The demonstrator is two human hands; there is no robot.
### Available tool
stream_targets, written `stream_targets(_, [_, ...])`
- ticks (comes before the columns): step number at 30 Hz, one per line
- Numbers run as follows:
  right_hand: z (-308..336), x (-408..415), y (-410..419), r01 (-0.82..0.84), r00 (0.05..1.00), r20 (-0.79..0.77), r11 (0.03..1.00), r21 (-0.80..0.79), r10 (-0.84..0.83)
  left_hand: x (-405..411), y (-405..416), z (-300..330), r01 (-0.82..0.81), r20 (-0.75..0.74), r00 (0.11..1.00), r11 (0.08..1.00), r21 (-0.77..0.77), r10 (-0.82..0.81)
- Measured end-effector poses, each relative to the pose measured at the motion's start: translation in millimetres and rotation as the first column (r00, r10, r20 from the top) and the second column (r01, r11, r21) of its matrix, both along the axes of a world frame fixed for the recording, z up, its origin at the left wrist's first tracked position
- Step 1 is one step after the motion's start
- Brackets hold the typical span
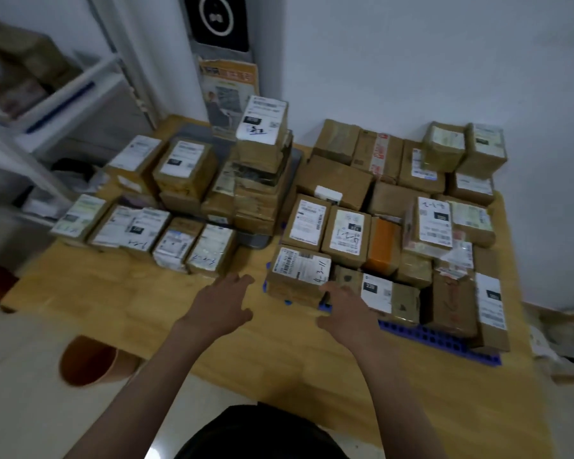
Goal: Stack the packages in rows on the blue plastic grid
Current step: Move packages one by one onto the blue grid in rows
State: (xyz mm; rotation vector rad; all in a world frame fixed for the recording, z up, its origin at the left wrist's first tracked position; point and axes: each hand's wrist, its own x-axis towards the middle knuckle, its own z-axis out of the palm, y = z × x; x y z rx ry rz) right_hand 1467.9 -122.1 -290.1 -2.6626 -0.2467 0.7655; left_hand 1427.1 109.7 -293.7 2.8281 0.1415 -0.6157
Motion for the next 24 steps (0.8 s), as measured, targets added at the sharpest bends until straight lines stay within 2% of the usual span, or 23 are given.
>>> stream_targets(3, [1, 1, 17, -0.087, 0.996, 0.000, 0.996, -0.027, 0.087, -18, 15, 6, -0.049, -0.007, 0.999, 0.997, 0.061, 0.050])
stream_targets(12, [-6, -11, 71, -0.277, 0.961, 0.017, 0.960, 0.043, 0.276, -67, 64, 18, -0.178, 0.004, 0.984, 0.968, 0.177, 0.180])
stream_targets(21, [-2, 6, 108, -0.273, 0.962, 0.008, 0.955, 0.118, 0.274, -49, 123, 10, -0.225, 0.002, 0.974, 0.964, 0.140, 0.227])
stream_targets(24, [-3, 24, 134, -0.234, 0.971, -0.013, 0.964, 0.131, 0.237, -28, 154, 6, -0.234, 0.003, 0.972, 0.969, 0.082, 0.235])
